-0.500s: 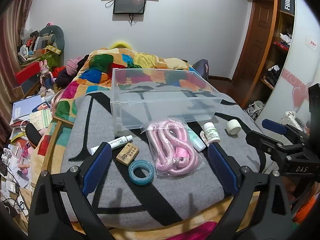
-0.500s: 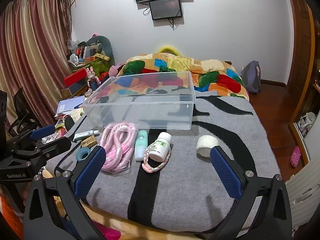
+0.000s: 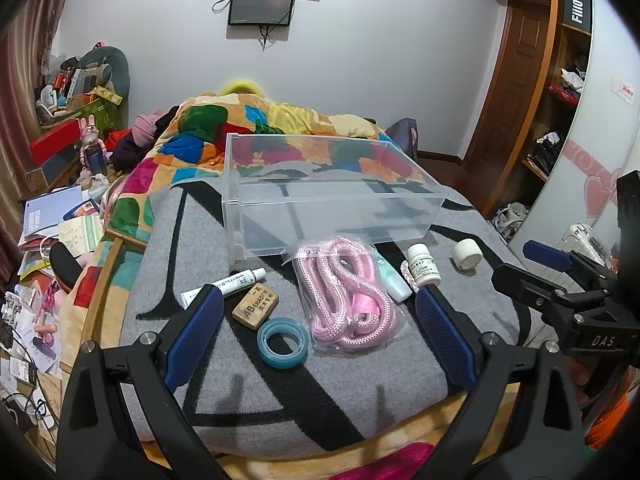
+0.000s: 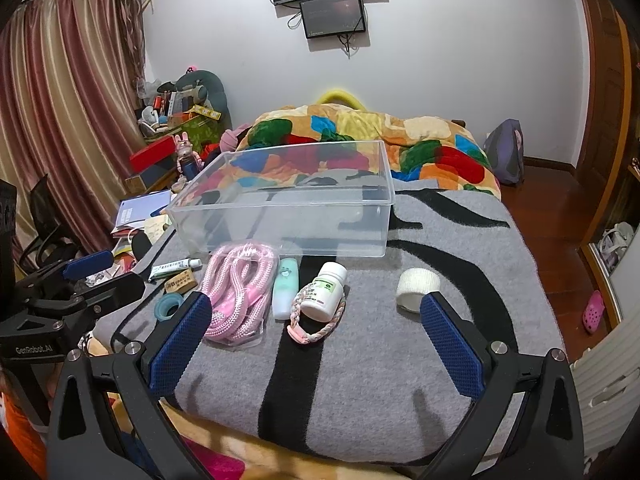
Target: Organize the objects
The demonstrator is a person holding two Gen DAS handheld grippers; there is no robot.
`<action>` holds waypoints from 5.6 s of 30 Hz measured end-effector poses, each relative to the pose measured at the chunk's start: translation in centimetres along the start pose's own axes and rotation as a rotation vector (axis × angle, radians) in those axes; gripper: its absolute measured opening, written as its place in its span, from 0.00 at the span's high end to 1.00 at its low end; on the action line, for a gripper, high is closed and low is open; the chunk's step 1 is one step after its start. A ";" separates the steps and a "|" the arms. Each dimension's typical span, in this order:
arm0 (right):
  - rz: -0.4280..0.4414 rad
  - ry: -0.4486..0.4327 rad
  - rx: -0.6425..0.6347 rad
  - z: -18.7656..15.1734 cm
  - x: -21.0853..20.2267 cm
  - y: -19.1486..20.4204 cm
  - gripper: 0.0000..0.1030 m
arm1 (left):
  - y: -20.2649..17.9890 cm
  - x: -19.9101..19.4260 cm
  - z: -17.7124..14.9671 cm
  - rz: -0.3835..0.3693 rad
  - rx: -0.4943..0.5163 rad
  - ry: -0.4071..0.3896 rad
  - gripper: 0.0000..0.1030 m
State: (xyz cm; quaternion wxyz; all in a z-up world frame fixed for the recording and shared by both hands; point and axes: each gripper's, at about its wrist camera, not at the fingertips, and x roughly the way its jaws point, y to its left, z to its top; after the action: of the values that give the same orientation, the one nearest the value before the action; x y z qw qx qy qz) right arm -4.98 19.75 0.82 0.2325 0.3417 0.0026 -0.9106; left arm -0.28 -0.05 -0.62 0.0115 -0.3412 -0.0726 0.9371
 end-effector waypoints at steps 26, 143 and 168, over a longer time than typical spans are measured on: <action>0.004 0.005 -0.001 0.0 0.1 0.1 0.00 | 0.1 -0.1 -0.1 0.000 -0.003 0.007 0.05; -0.004 0.000 0.048 6.5 4.4 -3.3 0.64 | 6.3 3.8 4.5 0.009 0.050 0.083 0.90; 0.044 0.097 0.034 4.7 7.3 -2.3 0.64 | 4.9 9.6 1.1 -0.015 0.086 0.255 0.85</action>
State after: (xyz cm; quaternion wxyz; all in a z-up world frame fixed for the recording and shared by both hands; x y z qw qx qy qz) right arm -13.63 17.97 -0.48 0.2464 0.3892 -0.0090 -0.8875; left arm -8.21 -4.32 -6.56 0.0423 -0.4559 -0.0330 0.8884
